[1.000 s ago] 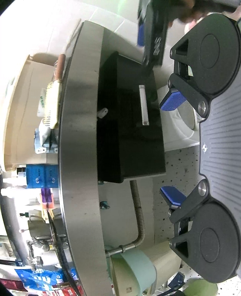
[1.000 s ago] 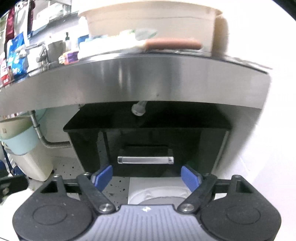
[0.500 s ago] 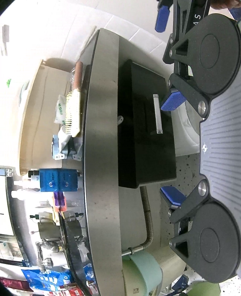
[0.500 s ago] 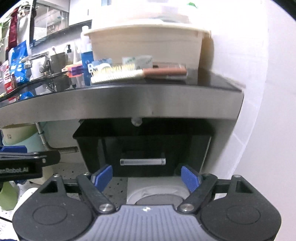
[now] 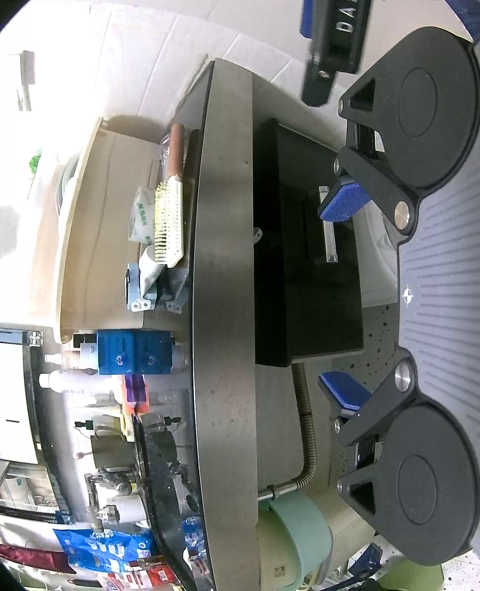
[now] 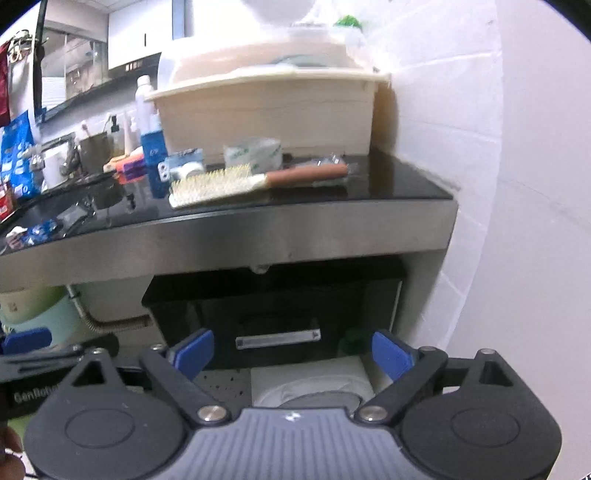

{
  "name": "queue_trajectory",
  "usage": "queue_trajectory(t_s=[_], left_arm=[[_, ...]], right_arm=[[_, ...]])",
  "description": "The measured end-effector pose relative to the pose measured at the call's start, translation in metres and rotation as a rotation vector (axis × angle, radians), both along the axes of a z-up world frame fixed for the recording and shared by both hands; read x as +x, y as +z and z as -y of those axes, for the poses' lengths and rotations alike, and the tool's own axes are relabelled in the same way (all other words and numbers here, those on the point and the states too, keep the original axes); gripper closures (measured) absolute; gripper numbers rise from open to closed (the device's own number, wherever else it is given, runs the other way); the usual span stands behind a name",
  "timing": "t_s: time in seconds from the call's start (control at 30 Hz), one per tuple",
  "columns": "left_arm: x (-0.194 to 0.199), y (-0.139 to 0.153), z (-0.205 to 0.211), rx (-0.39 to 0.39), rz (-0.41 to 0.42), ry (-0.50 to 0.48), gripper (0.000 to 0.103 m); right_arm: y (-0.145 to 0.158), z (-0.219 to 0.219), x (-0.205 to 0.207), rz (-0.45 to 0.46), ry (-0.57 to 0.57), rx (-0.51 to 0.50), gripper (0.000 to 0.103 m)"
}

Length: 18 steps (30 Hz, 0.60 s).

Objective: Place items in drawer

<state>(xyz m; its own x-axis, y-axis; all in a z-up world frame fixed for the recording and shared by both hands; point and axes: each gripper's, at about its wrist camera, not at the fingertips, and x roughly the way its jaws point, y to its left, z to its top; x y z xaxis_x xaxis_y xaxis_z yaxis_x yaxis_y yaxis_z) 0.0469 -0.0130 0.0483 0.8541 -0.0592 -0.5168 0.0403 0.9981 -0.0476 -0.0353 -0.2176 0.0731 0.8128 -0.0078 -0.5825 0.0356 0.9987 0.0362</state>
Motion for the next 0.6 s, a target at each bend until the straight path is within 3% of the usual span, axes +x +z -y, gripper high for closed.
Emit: queue_trajectory(t_s=[0.37,0.53,0.6], left_arm=[[-0.003,0.002,-0.004,-0.022,0.01,0.004,0.014],[-0.004,0.003,-0.005,-0.029,0.015,0.004,0.014],[-0.005,0.004,-0.005,-0.029,0.018,0.003,0.014]], right_arm=[[-0.003,-0.012,0.003,0.013,0.076,-0.104,0.01],[-0.006,-0.019,-0.002,0.068,0.069,-0.158,0.01],[-0.008,-0.019,0.001,0.026,0.074,-0.134,0.01]])
